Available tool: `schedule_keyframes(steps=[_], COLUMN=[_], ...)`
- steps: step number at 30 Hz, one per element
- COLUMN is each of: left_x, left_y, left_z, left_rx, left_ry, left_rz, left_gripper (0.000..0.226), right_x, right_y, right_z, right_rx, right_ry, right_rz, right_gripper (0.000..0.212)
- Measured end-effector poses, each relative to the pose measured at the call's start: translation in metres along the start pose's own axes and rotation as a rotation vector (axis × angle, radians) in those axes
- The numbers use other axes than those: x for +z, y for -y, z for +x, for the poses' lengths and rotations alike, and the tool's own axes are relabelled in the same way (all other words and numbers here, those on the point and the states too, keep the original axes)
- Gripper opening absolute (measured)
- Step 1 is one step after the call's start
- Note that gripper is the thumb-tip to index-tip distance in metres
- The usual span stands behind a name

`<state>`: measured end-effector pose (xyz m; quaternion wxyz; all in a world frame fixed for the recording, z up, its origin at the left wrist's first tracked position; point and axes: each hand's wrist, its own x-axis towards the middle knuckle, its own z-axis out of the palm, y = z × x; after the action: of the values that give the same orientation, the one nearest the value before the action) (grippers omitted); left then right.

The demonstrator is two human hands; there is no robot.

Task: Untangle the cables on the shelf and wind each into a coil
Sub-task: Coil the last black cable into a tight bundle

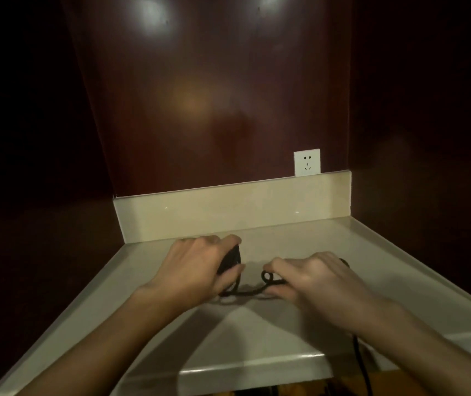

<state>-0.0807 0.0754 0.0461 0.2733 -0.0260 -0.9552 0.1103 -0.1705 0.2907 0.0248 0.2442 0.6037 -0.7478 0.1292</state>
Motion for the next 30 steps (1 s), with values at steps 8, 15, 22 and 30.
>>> schedule_keyframes(steps=[8, 15, 22, 30], left_x=[-0.024, -0.028, -0.066, -0.064], left_y=[-0.017, -0.023, -0.017, -0.005], left_z=[-0.012, -0.004, 0.000, -0.002], left_rx=[0.097, 0.024, 0.052, -0.049], left_ry=[0.124, 0.141, 0.351, 0.104], left_rz=[-0.272, -0.149, -0.798, -0.516], left_gripper=[0.057, 0.018, 0.020, 0.038], right_x=[-0.031, -0.037, -0.070, -0.040], right_y=[-0.015, -0.009, -0.024, -0.009], right_z=[0.023, 0.043, 0.050, 0.045], right_rx=[0.005, 0.060, 0.167, 0.324], right_ry=[0.070, 0.236, 0.583, 0.390], right_rz=[0.113, 0.378, 1.002, 1.202], right_gripper=[0.039, 0.035, 0.040, 0.032])
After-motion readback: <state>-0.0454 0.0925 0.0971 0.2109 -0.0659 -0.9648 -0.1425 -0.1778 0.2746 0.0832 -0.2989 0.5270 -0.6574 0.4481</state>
